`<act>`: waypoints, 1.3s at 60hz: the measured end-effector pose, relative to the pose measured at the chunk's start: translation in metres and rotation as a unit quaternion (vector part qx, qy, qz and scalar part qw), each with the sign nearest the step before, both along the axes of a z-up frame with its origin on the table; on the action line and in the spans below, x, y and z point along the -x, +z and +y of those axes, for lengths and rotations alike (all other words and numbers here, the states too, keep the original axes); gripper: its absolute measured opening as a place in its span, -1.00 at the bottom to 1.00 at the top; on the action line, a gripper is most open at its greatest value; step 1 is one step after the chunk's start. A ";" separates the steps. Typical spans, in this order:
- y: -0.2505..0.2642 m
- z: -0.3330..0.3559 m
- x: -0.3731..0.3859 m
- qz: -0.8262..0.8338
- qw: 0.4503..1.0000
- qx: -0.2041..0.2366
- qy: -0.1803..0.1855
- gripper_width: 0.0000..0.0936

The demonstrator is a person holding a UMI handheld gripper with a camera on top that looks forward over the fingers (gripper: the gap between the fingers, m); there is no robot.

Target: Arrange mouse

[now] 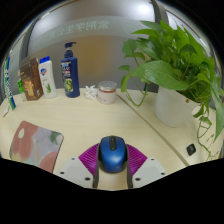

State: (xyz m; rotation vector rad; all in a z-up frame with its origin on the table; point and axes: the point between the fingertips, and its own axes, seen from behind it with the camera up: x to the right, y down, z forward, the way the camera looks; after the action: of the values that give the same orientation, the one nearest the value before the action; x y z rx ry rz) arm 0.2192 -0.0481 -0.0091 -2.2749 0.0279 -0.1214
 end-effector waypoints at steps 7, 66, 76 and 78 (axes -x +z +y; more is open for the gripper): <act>0.030 -0.008 0.007 0.002 1.000 -0.021 -0.023 -0.17; 0.052 -0.049 0.267 0.037 0.999 -0.013 0.024 0.79; 0.126 -0.094 0.269 0.017 0.999 -0.037 0.008 0.83; 0.139 -0.105 0.270 0.013 0.999 -0.041 0.005 0.83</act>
State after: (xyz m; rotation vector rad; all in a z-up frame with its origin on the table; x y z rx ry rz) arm -0.0510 -0.1533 0.1300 -2.1944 0.0347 -0.0852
